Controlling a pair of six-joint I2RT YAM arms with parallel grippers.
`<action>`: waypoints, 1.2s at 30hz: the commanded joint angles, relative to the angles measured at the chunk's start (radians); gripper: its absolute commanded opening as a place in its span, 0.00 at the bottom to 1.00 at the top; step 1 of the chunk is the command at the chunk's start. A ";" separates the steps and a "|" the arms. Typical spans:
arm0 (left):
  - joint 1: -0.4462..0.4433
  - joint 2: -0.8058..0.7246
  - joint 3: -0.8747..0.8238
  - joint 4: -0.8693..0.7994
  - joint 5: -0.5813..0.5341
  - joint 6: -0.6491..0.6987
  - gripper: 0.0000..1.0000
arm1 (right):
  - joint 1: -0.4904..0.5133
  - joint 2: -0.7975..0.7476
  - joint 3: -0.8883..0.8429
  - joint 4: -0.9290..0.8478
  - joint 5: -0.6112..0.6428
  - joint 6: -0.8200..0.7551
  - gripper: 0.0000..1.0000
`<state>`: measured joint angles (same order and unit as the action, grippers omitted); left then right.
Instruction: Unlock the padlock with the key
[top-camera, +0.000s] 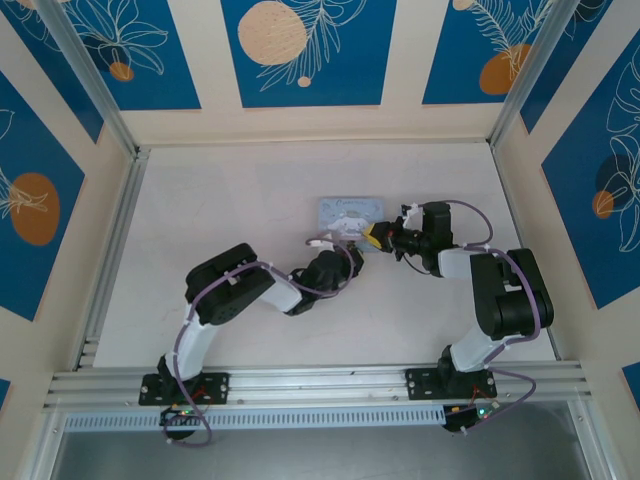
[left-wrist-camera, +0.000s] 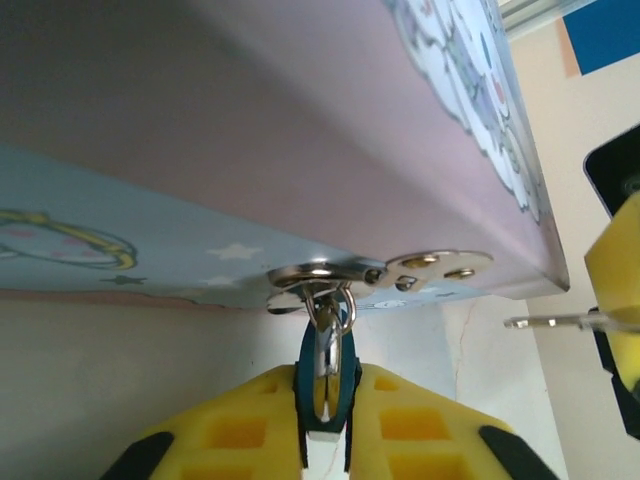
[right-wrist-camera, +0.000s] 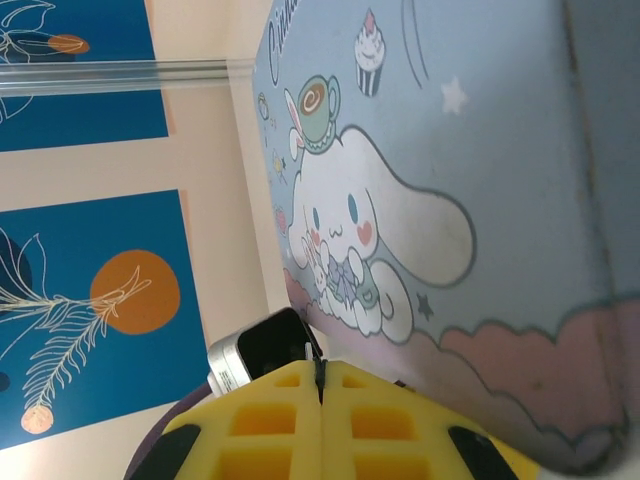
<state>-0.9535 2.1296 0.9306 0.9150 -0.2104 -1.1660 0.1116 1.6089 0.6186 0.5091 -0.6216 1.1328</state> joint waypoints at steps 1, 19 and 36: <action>0.027 0.034 -0.007 -0.057 0.031 -0.006 0.06 | -0.007 -0.015 0.010 -0.012 -0.038 0.005 0.00; 0.083 -0.171 -0.135 -0.088 0.193 -0.085 0.00 | -0.005 -0.378 -0.162 -0.196 -0.018 -0.035 0.00; 0.139 -0.254 -0.144 -0.082 0.453 -0.275 0.00 | 0.072 -0.516 -0.366 -0.129 0.060 0.010 0.00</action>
<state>-0.8253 1.9179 0.7933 0.8047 0.1646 -1.3834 0.1776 1.1061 0.2657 0.3557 -0.5747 1.1290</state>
